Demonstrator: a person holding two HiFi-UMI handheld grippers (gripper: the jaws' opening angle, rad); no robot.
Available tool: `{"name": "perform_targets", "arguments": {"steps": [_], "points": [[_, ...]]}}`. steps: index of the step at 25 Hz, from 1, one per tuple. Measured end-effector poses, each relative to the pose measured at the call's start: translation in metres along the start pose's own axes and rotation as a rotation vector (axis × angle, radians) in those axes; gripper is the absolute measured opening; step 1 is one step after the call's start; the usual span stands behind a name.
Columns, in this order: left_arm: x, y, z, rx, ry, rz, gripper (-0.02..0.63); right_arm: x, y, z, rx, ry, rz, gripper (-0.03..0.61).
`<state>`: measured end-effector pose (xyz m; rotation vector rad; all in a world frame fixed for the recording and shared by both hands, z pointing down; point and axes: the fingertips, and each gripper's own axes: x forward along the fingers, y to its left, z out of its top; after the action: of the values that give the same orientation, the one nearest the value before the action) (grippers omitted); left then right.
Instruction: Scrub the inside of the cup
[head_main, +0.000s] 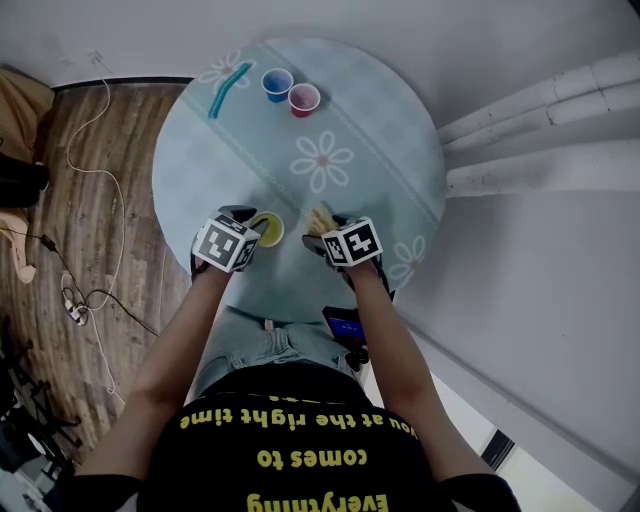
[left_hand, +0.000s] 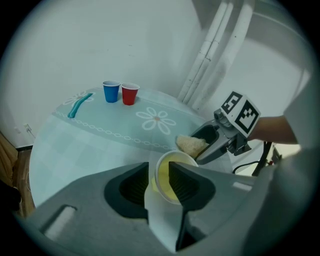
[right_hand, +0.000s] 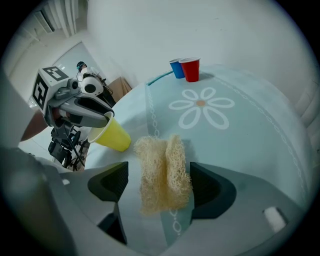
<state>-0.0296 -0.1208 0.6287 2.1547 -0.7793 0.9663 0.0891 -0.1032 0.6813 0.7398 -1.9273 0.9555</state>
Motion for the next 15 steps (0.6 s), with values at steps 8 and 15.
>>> {"name": "perform_targets", "arguments": {"steps": [8, 15], "points": [[-0.016, 0.005, 0.013, 0.003, -0.056, 0.024, 0.130, -0.009, 0.002, 0.009, -0.033, -0.031, -0.030, 0.394], [-0.026, 0.012, 0.021, 0.011, -0.104, 0.050, 0.129, -0.032, -0.005, 0.024, -0.071, -0.114, -0.113, 0.285]]}}
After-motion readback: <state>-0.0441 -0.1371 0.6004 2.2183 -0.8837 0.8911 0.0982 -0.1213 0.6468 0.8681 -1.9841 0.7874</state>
